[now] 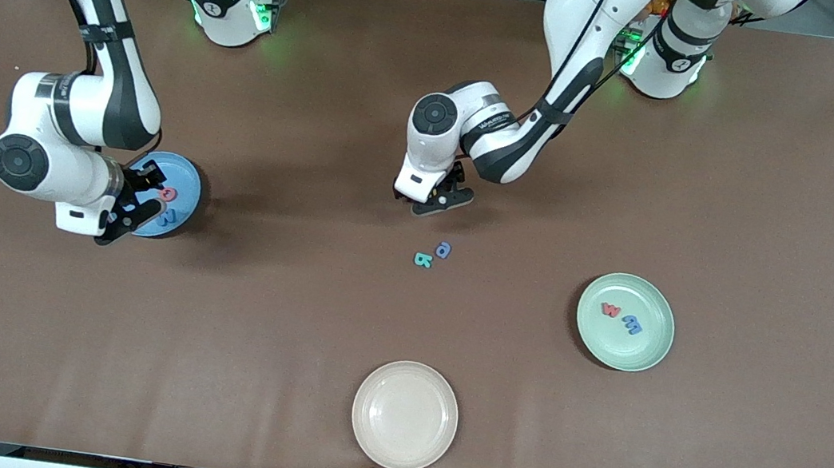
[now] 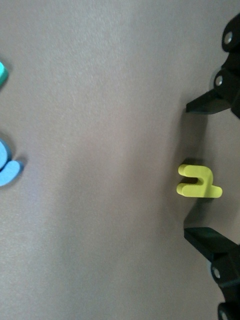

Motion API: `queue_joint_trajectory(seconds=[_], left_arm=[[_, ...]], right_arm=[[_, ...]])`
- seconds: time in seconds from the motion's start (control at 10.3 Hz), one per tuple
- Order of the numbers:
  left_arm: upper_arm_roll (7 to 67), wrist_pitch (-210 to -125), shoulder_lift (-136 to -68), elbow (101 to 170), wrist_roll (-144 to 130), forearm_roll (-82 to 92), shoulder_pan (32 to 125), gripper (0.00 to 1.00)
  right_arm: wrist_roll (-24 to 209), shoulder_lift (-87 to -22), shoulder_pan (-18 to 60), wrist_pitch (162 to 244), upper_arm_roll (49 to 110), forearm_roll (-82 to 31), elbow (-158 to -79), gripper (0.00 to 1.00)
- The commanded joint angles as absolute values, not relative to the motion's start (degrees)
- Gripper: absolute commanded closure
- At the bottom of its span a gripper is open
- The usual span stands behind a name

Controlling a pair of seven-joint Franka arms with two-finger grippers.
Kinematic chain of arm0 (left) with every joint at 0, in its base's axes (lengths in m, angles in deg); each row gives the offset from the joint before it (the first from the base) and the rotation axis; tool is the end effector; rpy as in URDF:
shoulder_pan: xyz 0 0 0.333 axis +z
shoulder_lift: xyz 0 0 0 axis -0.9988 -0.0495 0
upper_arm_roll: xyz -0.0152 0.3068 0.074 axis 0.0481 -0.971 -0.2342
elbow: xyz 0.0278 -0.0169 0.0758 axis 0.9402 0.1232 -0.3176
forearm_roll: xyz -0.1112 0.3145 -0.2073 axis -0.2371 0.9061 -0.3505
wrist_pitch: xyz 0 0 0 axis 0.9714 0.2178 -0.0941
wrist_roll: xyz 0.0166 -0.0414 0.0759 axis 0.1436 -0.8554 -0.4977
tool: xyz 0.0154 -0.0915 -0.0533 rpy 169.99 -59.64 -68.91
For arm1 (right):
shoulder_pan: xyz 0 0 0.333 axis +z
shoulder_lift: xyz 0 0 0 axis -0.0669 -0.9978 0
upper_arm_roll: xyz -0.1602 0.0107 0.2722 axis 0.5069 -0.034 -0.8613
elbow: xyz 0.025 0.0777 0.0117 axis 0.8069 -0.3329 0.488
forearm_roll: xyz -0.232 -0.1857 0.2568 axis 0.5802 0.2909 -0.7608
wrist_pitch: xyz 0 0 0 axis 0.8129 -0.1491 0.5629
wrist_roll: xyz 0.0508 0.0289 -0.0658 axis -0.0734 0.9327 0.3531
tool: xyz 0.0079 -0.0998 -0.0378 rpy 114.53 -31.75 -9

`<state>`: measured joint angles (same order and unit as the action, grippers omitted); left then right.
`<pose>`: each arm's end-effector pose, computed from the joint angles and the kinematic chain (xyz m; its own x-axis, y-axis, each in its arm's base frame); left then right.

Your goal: Sort uppercase to blue plate, lowercase to green plate

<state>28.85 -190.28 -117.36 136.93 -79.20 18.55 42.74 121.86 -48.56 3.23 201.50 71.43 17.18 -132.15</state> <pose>0.3906 -0.5280 0.1624 0.9158 0.3962 -0.0661 0.3963 -0.9180 -0.0126 0.5774 0.0114 0.2964 0.7335 0.6244 -0.2686 0.6212 -0.7762 -0.1077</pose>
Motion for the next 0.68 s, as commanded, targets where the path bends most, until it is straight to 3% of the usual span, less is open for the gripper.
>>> queue_joint_trajectory(seconds=[0.0, 0.1, 0.19, 0.29, 0.39, 0.58], left_arm=[[28.73, -191.23, -115.39, 139.17, -81.10, 20.29, 42.51, 0.00], [28.73, -191.23, -115.39, 139.18, -81.10, 20.29, 42.34, 0.00], [28.73, -191.15, -115.30, 139.18, -81.10, 20.29, 42.08, 0.22], [28.73, -191.15, -115.30, 139.18, -81.36, 20.21, 42.07, 0.74], [28.73, -191.15, -115.30, 139.18, -82.49, 20.21, 42.07, 1.00], [28.65, -191.15, -115.39, 139.09, -83.65, 20.21, 41.64, 1.00]], right_arm=[[118.01, -47.76, 2.87, 199.60, 69.64, 14.14, -129.82, 0.42], [115.30, -47.68, 3.65, 198.55, 69.46, 13.08, -128.94, 0.43], [112.40, -47.67, 4.45, 197.76, 68.59, 13.06, -128.15, 0.43], [109.93, -47.67, 4.63, 197.67, 67.36, 12.98, -127.45, 0.43], [107.30, -47.67, 4.63, 197.75, 65.70, 12.63, -127.26, 0.43], [103.95, -47.85, 5.24, 198.36, 64.80, 7.99, -127.26, 0.44]])
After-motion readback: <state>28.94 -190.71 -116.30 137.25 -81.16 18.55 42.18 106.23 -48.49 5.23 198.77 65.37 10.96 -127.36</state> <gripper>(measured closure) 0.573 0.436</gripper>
